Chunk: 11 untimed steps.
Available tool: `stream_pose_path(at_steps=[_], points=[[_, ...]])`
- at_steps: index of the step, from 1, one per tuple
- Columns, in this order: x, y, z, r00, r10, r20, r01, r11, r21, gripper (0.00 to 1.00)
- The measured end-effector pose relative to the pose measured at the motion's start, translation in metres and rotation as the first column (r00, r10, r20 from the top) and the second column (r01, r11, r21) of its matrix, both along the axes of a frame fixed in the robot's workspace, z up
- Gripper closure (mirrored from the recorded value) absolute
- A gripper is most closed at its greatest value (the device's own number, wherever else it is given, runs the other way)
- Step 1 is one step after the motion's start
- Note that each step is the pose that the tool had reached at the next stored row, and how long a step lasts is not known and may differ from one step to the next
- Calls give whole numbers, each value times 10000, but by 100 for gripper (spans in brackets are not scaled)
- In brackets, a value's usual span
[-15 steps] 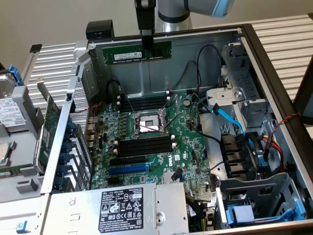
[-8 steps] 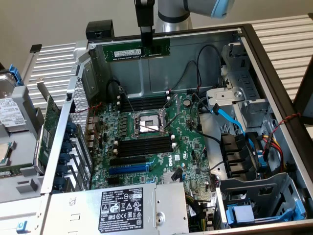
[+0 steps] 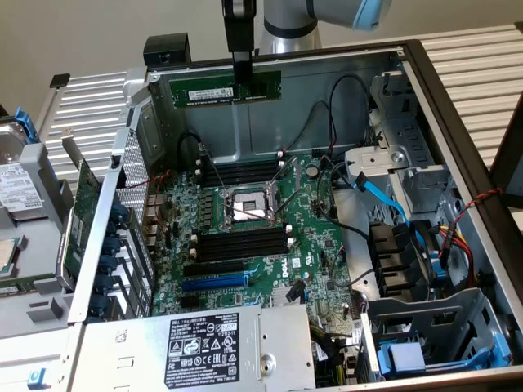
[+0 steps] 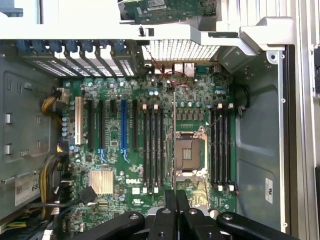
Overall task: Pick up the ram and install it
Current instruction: 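Pick up the ram and move it above insertion slot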
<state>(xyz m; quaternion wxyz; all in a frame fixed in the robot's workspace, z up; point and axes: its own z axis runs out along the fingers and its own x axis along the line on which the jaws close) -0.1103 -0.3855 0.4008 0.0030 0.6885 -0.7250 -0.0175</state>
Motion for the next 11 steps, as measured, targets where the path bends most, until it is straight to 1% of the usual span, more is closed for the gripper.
stream_pose_path(at_steps=[1,2,4,5,6,8,11], points=[[0,0,-10,10000,-7,-9,7,10000,20,88],[0,0,-14,10000,-12,-15,12,10000,60,88],[1,-2,-19,10000,-26,-21,26,9998,190,88],[1,-4,-20,10000,-33,-33,33,9997,233,88],[1,-4,-25,10000,-39,-57,40,9997,256,88],[4,-5,-30,9999,-55,-104,58,9997,257,88],[9,-9,-34,9999,-69,-109,71,9996,256,88]])
